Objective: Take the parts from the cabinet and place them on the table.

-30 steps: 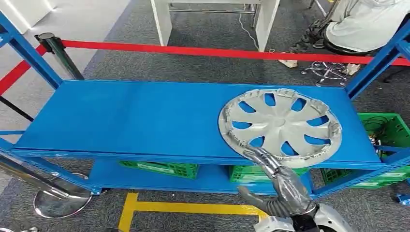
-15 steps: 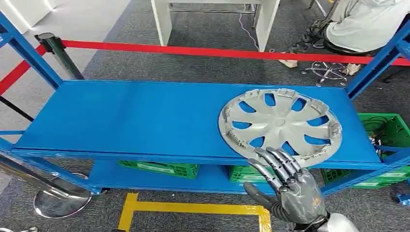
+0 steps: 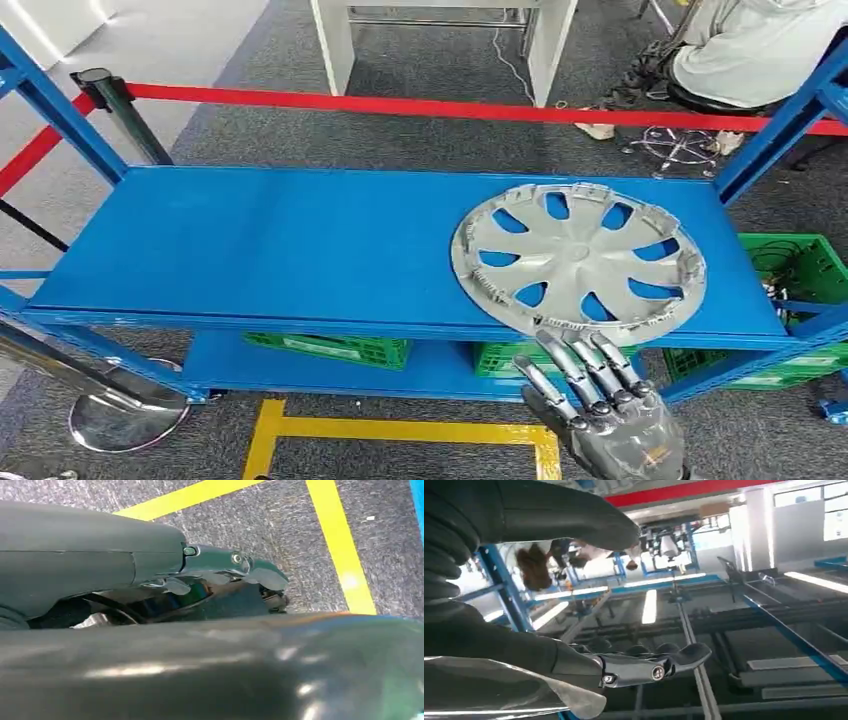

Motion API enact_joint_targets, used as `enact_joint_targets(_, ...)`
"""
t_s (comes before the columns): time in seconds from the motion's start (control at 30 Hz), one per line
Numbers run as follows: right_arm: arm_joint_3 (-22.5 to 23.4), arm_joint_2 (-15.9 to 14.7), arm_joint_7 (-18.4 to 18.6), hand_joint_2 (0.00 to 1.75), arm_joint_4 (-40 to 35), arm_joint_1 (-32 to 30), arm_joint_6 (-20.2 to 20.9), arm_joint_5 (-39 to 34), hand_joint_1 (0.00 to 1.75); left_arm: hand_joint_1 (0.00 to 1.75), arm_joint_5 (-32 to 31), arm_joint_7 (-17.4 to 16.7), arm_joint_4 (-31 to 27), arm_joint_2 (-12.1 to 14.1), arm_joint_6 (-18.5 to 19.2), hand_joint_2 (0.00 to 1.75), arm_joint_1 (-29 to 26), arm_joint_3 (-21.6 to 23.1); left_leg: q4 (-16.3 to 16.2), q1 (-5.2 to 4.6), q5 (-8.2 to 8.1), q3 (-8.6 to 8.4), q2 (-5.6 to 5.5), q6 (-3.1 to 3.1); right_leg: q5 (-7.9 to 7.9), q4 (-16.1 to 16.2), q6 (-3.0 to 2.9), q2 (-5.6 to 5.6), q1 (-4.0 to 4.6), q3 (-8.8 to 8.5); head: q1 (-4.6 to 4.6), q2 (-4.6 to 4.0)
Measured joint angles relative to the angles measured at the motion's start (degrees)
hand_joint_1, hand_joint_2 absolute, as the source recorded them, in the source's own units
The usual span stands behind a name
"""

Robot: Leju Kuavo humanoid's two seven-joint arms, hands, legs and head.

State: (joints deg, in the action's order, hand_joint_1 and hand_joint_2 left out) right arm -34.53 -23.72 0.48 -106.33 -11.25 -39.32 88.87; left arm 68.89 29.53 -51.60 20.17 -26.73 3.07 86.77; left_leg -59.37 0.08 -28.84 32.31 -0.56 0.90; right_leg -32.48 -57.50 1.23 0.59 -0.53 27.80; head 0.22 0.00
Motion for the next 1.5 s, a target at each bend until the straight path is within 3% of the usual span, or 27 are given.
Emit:
enact_joint_targets(0.1, -0.8, -1.7, 3.4, 1.75, 0.5, -0.1, 0.0, 0.3, 0.00, 0.00, 1.8, -2.3, -0.4, 0.3, -2.5, 0.00, -0.5, -0.4, 0.0, 0.00, 0.00, 0.00, -0.01, 0.00, 0.00, 0.0, 0.00, -0.02, 0.00, -0.03, 0.02, 0.00)
enact_joint_targets(0.23, -2.5, -4.4, 10.3, 1.75, 1.4, 0.1, 0.0, 0.7, 0.00, 0.00, 11.7, -8.6, -4.4, 2.4, -7.7, 0.00, -2.7, -3.4, 0.0, 0.00, -0.01, -0.03, 0.00, 0.00, 0.00, 0.0, 0.00, 0.04, 0.01, -0.08, 0.00, 0.00)
enact_joint_targets(0.37, -4.5, -6.4, 13.3, 1.75, 1.9, 0.3, -0.1, 0.8, 0.00, 0.00, 16.7, -9.6, -9.9, 5.9, -10.4, 0.00, -6.2, -4.4, 0.0, 0.00, -0.02, -0.01, -0.01, 0.01, -0.02, 0.0, 0.00, -0.02, -0.01, 0.16, 0.02, 0.00)
enact_joint_targets(0.7, -6.4, -8.1, 13.7, 1.75, 2.5, 0.7, -0.1, 0.9, 0.00, 0.00, 17.0, -9.6, -15.7, 8.4, -11.1, 0.00, -7.6, -4.6, 0.0, 0.00, 0.00, -0.03, -0.06, 0.00, -0.04, 0.0, -0.01, -0.10, 0.00, 0.09, 0.04, 0.00)
enact_joint_targets(0.83, -7.1, -8.1, 11.7, 1.75, 2.9, 2.6, 0.2, -0.6, 0.00, 0.00, 17.2, -12.6, -13.9, 6.8, -7.2, 0.00, -6.0, -4.5, 0.0, -0.02, 0.03, -0.03, -0.06, -0.01, 0.00, 0.0, 0.02, -0.08, -0.02, -0.03, 0.00, 0.00)
enact_joint_targets(0.9, -7.3, -8.1, 11.1, 1.75, 3.0, 3.1, 0.3, -1.0, 0.00, 0.00, 17.3, -12.7, -12.9, 6.1, -7.0, 0.00, -5.7, -4.6, 0.0, -0.02, 0.03, -0.06, -0.07, -0.01, 0.00, 0.0, 0.02, -0.08, -0.02, -0.05, 0.02, 0.00)
enact_joint_targets(1.17, -7.3, -8.0, 9.1, 1.75, 3.2, 4.6, 1.6, -1.9, 0.00, 0.00, 17.3, -10.9, -12.8, 5.9, -12.4, 0.00, -5.8, -5.6, 0.0, -0.02, 0.03, -0.05, -0.07, -0.02, 0.00, 0.0, 0.02, -0.09, -0.01, -0.08, 0.00, 0.00)
enact_joint_targets(1.5, -7.4, -6.7, 7.8, 1.75, 3.3, 7.3, 3.7, -2.9, 0.00, 0.00, 17.2, -12.2, -10.1, 6.5, -13.4, 0.00, -5.2, -3.7, 0.0, 0.01, 0.03, -0.06, -0.07, -0.02, -0.01, 0.0, 0.02, -0.09, 0.01, -0.08, 0.02, 0.00)
